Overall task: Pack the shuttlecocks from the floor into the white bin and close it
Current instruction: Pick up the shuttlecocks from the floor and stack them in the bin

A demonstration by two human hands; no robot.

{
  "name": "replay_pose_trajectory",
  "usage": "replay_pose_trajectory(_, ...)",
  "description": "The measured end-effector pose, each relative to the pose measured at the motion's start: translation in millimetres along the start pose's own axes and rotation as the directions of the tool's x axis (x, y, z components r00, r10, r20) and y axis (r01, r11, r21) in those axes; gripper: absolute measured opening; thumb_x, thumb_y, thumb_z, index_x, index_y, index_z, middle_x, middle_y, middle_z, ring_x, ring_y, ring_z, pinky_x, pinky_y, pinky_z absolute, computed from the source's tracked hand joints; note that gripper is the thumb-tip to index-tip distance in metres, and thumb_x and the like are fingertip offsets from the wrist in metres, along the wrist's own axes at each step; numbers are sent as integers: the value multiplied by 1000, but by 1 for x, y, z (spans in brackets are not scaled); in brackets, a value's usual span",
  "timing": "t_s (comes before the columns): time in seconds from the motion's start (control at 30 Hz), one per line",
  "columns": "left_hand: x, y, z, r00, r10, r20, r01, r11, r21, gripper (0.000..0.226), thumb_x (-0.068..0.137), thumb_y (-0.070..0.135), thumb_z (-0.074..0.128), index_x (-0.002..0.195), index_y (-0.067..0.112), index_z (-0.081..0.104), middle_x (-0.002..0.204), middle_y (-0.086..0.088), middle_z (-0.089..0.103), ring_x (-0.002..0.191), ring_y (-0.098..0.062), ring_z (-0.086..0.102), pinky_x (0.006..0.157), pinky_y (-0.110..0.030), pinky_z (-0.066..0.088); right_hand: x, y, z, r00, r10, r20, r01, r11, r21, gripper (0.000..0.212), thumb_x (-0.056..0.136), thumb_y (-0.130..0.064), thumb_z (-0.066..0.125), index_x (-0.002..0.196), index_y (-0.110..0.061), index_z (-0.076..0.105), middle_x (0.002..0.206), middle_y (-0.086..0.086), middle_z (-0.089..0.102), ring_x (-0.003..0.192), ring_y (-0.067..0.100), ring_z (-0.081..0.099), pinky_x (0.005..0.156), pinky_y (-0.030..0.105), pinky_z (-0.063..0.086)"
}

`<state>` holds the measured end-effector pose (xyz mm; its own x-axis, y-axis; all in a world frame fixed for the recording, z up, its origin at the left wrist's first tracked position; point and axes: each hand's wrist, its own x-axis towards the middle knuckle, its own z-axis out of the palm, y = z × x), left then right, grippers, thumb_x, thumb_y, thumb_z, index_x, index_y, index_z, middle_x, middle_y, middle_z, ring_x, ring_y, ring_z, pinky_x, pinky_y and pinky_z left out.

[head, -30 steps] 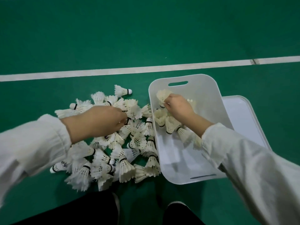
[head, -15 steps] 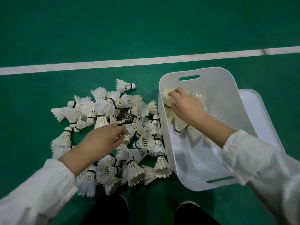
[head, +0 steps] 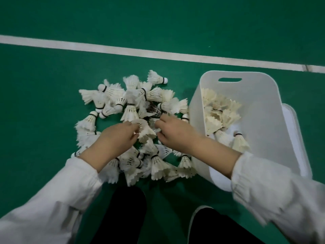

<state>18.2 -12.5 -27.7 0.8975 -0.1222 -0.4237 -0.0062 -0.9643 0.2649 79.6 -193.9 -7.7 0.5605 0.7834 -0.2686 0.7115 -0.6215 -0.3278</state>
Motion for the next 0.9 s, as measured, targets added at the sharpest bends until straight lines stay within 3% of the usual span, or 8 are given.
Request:
replay_pose_trajectory(0.17, -17, -24, 9, 996, -66, -51, 66, 998, -9, 21, 95, 33, 40, 105, 18, 51, 100, 0, 58, 86, -21, 57, 67, -35, 49, 31, -3, 50, 961, 198, 195, -215, 974, 72, 28, 93, -19, 43, 115, -3, 52, 116, 17, 52, 105, 33, 53, 84, 37, 44)
replay_pose_trajectory(0.4, 8, -35, 21, 952, -156, -263, 131, 985, -111, 23, 93, 19, 46, 115, 11, 46, 111, -7, 53, 94, -24, 53, 75, -38, 49, 56, -8, 77, 937, 326, 124, -336, 939, 71, 28, 94, -16, 41, 117, -1, 48, 118, 17, 52, 103, 35, 56, 79, 39, 47)
replay_pose_trajectory(0.47, 19, -39, 26, 931, -158, -329, 131, 986, -101, 40, 88, 6, 53, 125, 9, 39, 121, -11, 47, 101, -27, 52, 78, -36, 49, 60, -11, 77, 937, 340, 85, -348, 932, 101, 30, 95, -20, 41, 120, -4, 45, 119, 15, 52, 102, 34, 56, 76, 39, 47)
replay_pose_trajectory(0.53, 29, -44, 32, 934, -151, -323, 134, 988, -73, 61, 80, -4, 58, 134, 10, 32, 130, -15, 39, 108, -30, 49, 80, -37, 48, 61, -14, 75, 940, 338, 37, -339, 924, 179, 34, 94, -18, 43, 126, -6, 40, 122, 14, 50, 100, 34, 57, 71, 36, 44)
replay_pose_trajectory(0.6, 36, -50, 33, 943, -147, -298, 126, 988, -88, 66, 79, -6, 57, 137, 11, 30, 135, -15, 35, 112, -31, 47, 81, -38, 50, 58, -18, 70, 944, 329, -27, -315, 921, 229, 38, 91, -12, 45, 128, -7, 36, 124, 13, 45, 97, 31, 57, 65, 33, 42)
replay_pose_trajectory(0.7, 45, -59, 33, 953, -138, -271, 101, 984, -145, 61, 79, -9, 55, 133, 11, 38, 134, -13, 38, 115, -29, 44, 84, -37, 46, 52, -27, 64, 969, 237, -74, -219, 955, 200, 43, 90, -11, 48, 131, -10, 36, 132, 9, 39, 99, 24, 56, 66, 29, 49)
replay_pose_trajectory(0.8, 49, -64, 33, 942, -115, -317, 76, 988, -132, 42, 85, -3, 53, 125, 7, 46, 124, -12, 48, 110, -28, 47, 82, -37, 45, 54, -36, 72, 994, 92, 56, -99, 985, 142, 39, 90, -14, 48, 129, -10, 44, 138, 5, 38, 105, 25, 57, 73, 37, 53)
replay_pose_trajectory(0.9, 47, -63, 29, 910, -120, -396, 26, 972, -234, 29, 96, 13, 42, 121, 5, 53, 116, -10, 53, 102, -23, 51, 84, -32, 42, 61, -36, 89, 987, 101, 125, -120, 981, 151, 33, 90, -12, 48, 123, -10, 52, 130, 5, 48, 100, 28, 60, 75, 39, 54)
